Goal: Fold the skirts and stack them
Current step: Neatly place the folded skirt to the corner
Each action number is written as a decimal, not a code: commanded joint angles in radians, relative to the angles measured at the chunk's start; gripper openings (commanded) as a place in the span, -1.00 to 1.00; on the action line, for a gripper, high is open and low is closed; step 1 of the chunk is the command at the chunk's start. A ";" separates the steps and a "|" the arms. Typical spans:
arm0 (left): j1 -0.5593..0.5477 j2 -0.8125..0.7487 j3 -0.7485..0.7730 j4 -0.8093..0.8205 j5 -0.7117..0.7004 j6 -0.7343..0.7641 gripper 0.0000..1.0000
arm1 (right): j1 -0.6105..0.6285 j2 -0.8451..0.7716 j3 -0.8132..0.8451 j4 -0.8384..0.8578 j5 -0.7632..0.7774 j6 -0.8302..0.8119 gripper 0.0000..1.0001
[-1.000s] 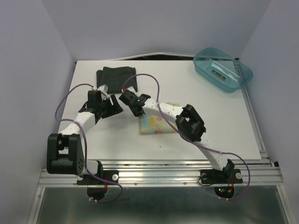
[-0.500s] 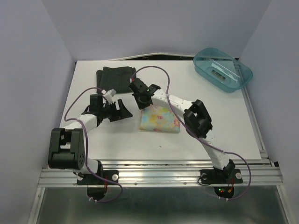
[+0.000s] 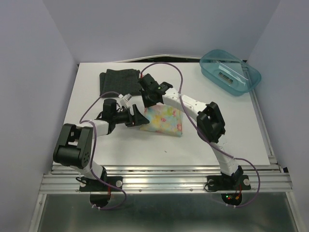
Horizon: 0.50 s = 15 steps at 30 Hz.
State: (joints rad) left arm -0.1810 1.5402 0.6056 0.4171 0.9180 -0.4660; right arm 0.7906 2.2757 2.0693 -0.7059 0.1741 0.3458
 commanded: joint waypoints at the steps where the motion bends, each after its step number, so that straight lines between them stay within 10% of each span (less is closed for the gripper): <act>1: -0.040 0.009 -0.024 0.202 0.027 -0.111 0.76 | -0.004 -0.042 -0.002 0.040 -0.024 0.022 -0.99; 15: -0.078 0.158 0.059 0.227 -0.159 -0.111 0.75 | -0.013 -0.068 0.005 0.039 -0.025 0.029 -0.99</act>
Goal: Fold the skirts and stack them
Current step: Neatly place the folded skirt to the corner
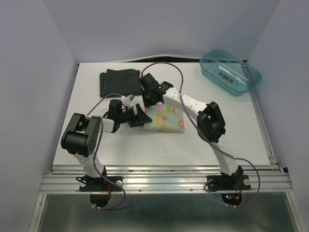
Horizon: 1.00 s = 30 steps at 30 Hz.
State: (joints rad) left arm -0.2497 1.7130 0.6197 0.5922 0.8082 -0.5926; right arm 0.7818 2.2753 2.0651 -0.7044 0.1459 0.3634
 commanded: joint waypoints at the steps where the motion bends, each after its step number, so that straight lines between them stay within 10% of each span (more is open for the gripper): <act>1: -0.010 -0.016 0.043 0.052 -0.050 0.016 0.75 | -0.015 -0.068 0.007 0.037 0.001 0.014 -0.99; 21: -0.079 0.109 0.113 0.205 -0.176 -0.145 0.26 | -0.087 -0.002 0.116 0.068 -0.029 0.052 -0.99; 30: -0.077 0.117 0.130 0.284 -0.175 -0.184 0.46 | -0.087 0.009 0.087 0.072 -0.065 0.065 -0.99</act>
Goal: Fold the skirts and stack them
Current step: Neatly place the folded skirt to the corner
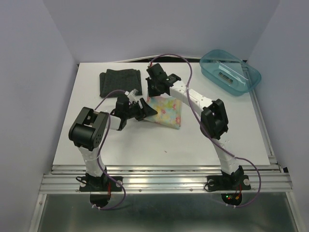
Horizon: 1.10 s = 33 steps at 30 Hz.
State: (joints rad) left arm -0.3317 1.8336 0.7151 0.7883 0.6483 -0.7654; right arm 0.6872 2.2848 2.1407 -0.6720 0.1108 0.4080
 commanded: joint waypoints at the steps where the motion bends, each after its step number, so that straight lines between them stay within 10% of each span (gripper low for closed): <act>1: 0.003 -0.004 0.032 0.089 -0.015 -0.011 0.50 | 0.008 0.001 0.012 0.038 -0.033 0.020 -0.99; 8: 0.003 0.013 0.024 0.101 -0.027 -0.006 0.50 | 0.008 0.007 0.021 0.041 -0.042 0.029 -0.99; 13: 0.003 0.003 0.043 0.049 -0.084 0.046 -0.21 | -0.001 0.010 0.025 0.040 -0.031 0.008 -0.99; 15: 0.000 -0.010 0.111 -0.045 -0.168 0.118 -0.54 | -0.002 0.012 0.031 0.040 -0.017 0.000 -0.55; 16: -0.007 -0.007 0.194 -0.183 -0.203 0.205 -0.81 | -0.015 0.001 0.028 0.040 0.007 -0.006 0.04; 17: -0.013 0.006 0.195 -0.254 -0.228 0.253 -0.89 | -0.024 0.001 0.028 0.041 0.015 -0.009 0.05; 18: -0.018 0.018 0.290 -0.391 -0.281 0.297 -0.99 | -0.035 -0.013 0.030 0.042 0.026 -0.011 0.57; 20: -0.032 0.062 0.419 -0.492 -0.340 0.403 -1.00 | -0.078 -0.031 0.031 0.041 0.067 -0.024 0.97; 33: -0.060 0.279 1.023 -0.880 -0.665 0.808 -1.00 | -0.371 -0.271 -0.232 0.046 0.067 -0.098 1.00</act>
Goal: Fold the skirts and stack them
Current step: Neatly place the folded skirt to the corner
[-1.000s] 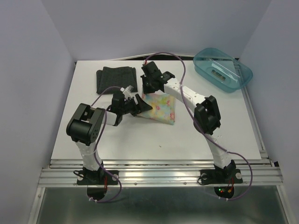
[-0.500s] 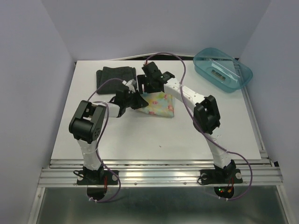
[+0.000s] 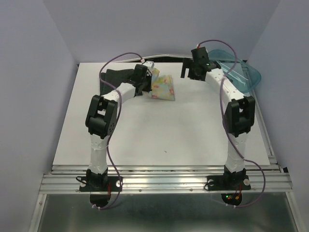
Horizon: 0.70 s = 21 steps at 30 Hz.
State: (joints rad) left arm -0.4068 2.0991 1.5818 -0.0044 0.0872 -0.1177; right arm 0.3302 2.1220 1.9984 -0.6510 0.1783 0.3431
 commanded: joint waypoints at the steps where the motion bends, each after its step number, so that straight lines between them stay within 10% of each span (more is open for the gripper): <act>1: 0.020 0.024 0.187 -0.098 -0.104 0.171 -1.00 | -0.014 -0.123 -0.114 0.028 0.000 -0.035 1.00; 8: 0.089 0.084 0.415 -0.224 -0.028 0.194 -1.00 | -0.023 -0.201 -0.211 0.057 -0.014 -0.070 1.00; 21: 0.195 -0.074 0.277 -0.218 0.169 0.227 -1.00 | -0.023 -0.186 -0.204 0.056 -0.049 -0.070 1.00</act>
State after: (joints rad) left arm -0.2142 2.1616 1.8702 -0.2504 0.1738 0.0780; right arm 0.3088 1.9629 1.7832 -0.6338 0.1413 0.2836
